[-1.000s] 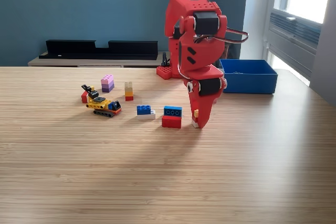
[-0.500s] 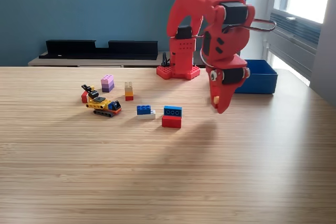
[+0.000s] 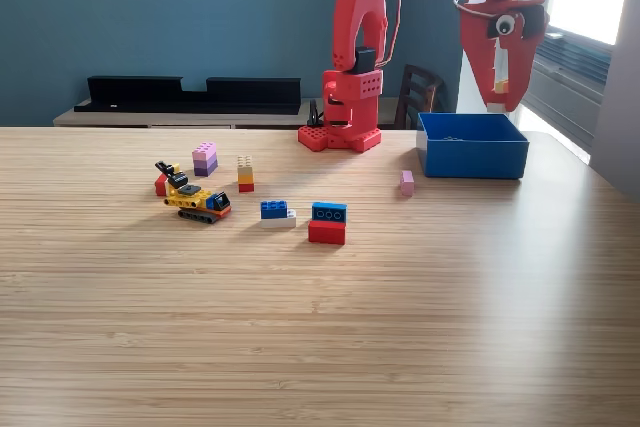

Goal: Grasp a lego block and put it in the bin.

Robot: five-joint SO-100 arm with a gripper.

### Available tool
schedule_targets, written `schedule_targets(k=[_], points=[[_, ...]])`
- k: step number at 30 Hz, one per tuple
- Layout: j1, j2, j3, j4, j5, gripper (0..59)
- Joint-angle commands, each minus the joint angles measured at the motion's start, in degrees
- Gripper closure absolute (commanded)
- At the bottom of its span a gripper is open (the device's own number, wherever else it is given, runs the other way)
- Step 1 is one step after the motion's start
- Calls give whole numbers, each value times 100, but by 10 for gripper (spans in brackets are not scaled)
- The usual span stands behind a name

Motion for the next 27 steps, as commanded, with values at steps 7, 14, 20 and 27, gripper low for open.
schedule_targets(k=[7,14,20,27], points=[[-1345,712,773,53,105,586],[-1758,712,1116,44,35,586],[-1767,712,1187,44,-176,370],[-1723,712,1187,44,-237,306]])
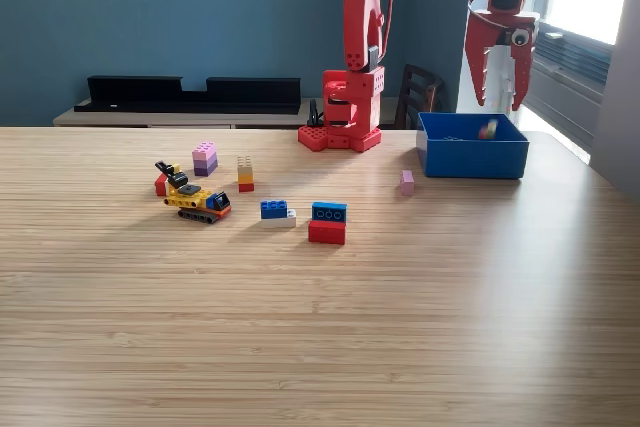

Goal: Grasp a lego block and put it in the bin.

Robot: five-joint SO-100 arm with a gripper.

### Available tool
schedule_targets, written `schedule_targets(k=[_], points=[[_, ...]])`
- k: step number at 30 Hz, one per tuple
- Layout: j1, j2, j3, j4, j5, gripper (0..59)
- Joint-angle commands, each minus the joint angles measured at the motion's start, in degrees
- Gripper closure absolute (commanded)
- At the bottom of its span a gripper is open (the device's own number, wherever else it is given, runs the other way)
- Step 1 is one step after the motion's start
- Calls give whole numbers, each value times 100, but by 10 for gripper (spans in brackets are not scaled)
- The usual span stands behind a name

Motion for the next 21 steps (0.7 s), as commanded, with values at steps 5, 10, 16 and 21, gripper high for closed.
schedule_targets(k=[5,10,16,21], points=[[334,475,-202,44,-97,499],[1529,475,-624,44,18,585],[3146,475,-993,35,-149,585],[3788,475,-1002,35,-255,585]])
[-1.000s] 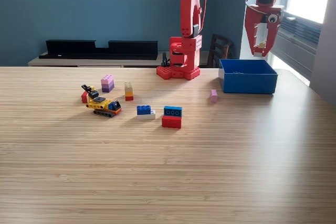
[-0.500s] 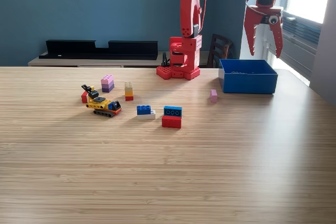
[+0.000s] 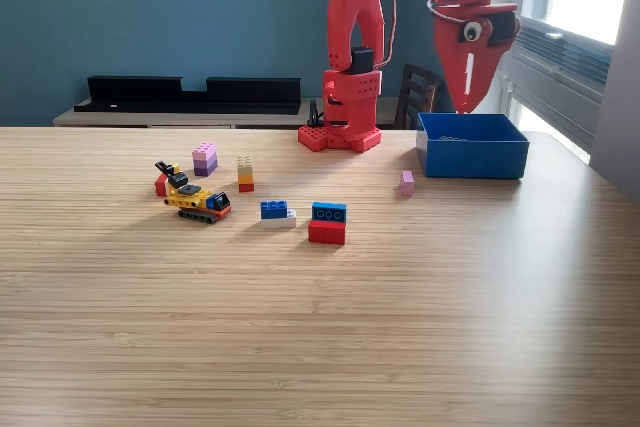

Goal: Grasp a lego block and put it in the bin.

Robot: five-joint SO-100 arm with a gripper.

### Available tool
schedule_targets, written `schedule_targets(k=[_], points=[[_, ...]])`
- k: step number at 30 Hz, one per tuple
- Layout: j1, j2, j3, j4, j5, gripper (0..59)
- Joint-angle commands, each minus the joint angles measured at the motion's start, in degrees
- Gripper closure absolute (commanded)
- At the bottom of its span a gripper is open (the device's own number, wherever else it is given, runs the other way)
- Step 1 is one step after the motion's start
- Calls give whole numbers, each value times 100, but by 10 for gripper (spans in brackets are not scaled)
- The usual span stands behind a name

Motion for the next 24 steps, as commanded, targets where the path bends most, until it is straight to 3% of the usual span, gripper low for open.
schedule_targets(k=[1,24], points=[[562,475,-325,35,-114,585],[1222,475,-229,-378,-176,585]])
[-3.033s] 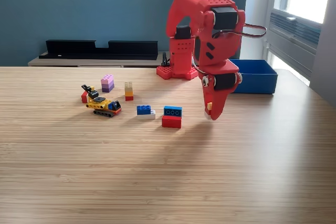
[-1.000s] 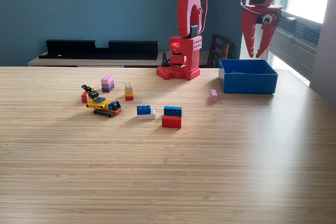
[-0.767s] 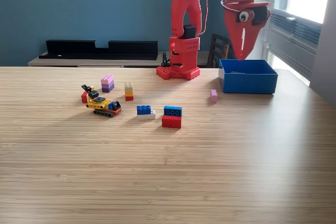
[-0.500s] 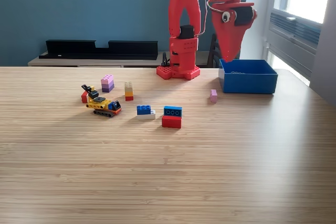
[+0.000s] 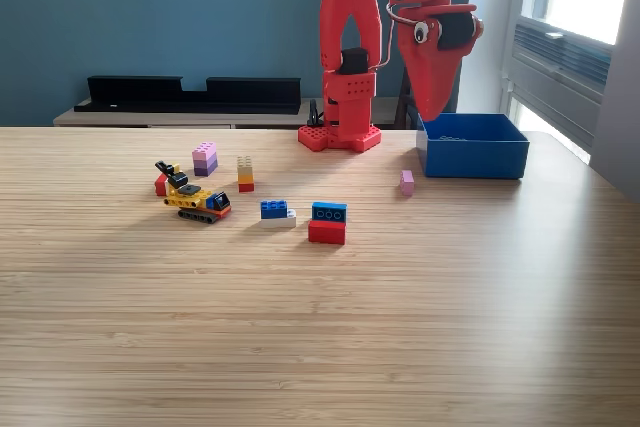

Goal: Grasp a lego block and put it in the bin.

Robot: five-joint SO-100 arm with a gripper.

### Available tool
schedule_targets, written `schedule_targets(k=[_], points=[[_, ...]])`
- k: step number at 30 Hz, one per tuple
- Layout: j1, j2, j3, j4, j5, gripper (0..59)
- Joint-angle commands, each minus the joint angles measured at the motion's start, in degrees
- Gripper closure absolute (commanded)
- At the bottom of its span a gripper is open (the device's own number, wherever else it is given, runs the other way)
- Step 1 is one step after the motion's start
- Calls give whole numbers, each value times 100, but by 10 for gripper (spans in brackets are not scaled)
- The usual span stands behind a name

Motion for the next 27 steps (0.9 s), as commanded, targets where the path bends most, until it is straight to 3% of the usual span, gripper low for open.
schedule_targets(k=[1,12,27], points=[[343,475,-193,-211,62,585],[2382,475,114,-1204,369,585],[3612,475,545,-1389,729,586]])
